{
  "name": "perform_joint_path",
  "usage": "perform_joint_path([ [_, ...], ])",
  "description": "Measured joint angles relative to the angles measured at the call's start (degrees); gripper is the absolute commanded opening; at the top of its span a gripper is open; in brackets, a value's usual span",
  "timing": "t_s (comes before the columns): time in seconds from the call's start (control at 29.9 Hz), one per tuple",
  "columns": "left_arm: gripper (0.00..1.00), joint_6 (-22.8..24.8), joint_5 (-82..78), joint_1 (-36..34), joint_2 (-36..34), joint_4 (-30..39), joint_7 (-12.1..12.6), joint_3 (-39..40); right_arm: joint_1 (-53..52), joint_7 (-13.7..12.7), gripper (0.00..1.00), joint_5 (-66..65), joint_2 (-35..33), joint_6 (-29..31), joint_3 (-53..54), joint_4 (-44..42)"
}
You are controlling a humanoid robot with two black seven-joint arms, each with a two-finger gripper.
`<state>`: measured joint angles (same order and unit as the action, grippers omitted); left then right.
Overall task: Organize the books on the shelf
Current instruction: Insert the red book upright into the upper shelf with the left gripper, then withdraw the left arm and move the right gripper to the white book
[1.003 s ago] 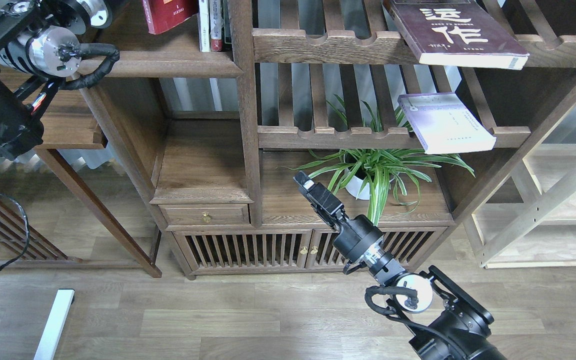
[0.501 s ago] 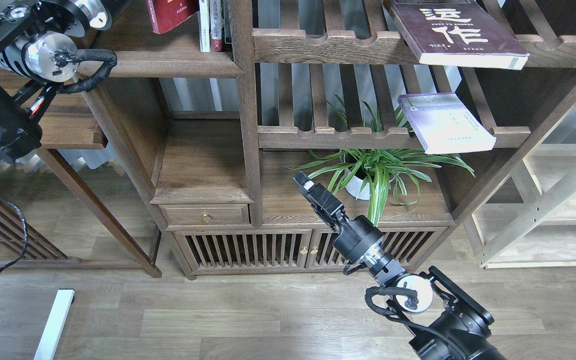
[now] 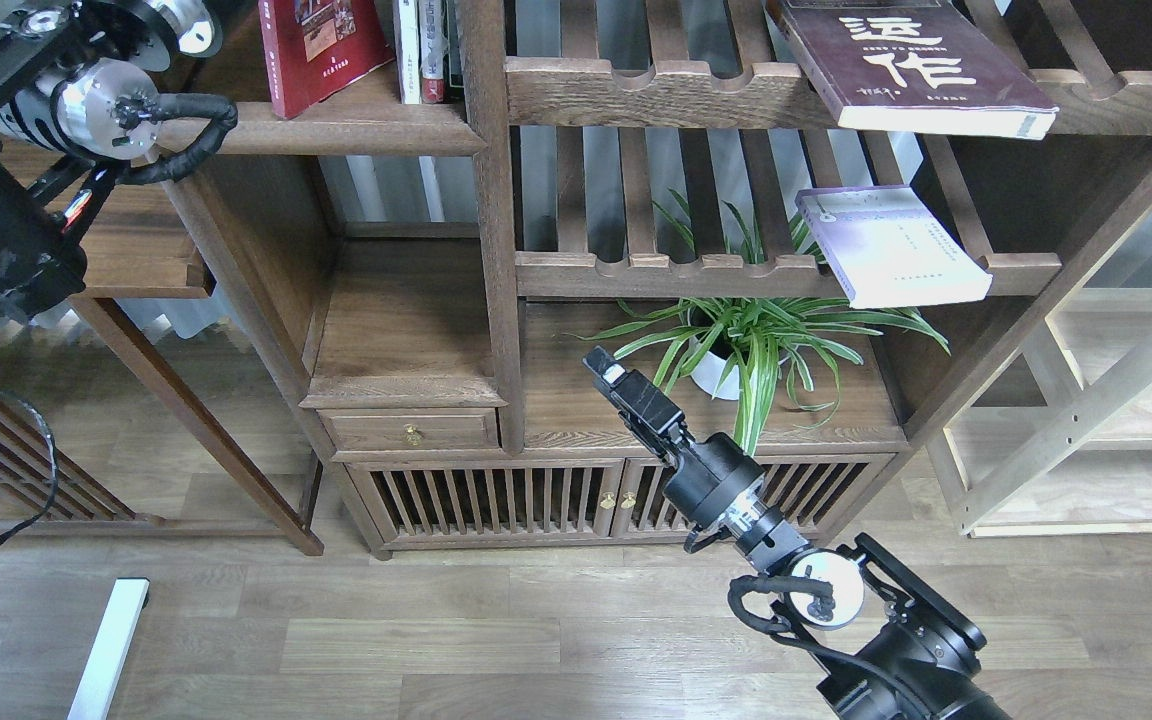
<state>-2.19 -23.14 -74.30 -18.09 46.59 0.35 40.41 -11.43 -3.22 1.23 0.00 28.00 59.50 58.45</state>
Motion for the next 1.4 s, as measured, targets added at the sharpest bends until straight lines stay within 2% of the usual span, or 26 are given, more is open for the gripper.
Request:
perform_joint_path([
  [0.64,0.49,-0.7,0.11,-3.55,0.6,-0.01,-0.65,1.53,0.08,-0.12,0.68,-0.22,0.0,0.0,-0.87,0.0],
  [0.97,0.53,-3.53,0.44,-3.79,3.82,-0.16,-3.27,4.03,0.5,-0.12,0.68,-0.64,0.0,0.0,-0.78,0.0],
  [1.14,0.57,-4.36,0.81,-3.58,5.34,-0.34,-5.59,4.32,0.73,-0.18,0.68,-0.99,0.0,0.0,-0.78,0.0],
  [1.27,0.59,-4.49,0.89,-3.58,5.57,-0.33,-6.24,4.55,1.2,-0.18,0.68,-1.1,0.0,0.0,-0.78,0.0],
  [1.34,0.61,-4.5,0.9,-3.82,5.56,-0.29,-6.42,5.16,1.47,-0.18,0.68,-1.14,0.0,0.0,-0.78,0.0],
  [1.4,0.69,-4.5,0.9,-4.14,5.33,0.04,-6.49,6.31,1.57,-0.18,0.68,-1.14,0.0,0.0,-0.78,0.0],
])
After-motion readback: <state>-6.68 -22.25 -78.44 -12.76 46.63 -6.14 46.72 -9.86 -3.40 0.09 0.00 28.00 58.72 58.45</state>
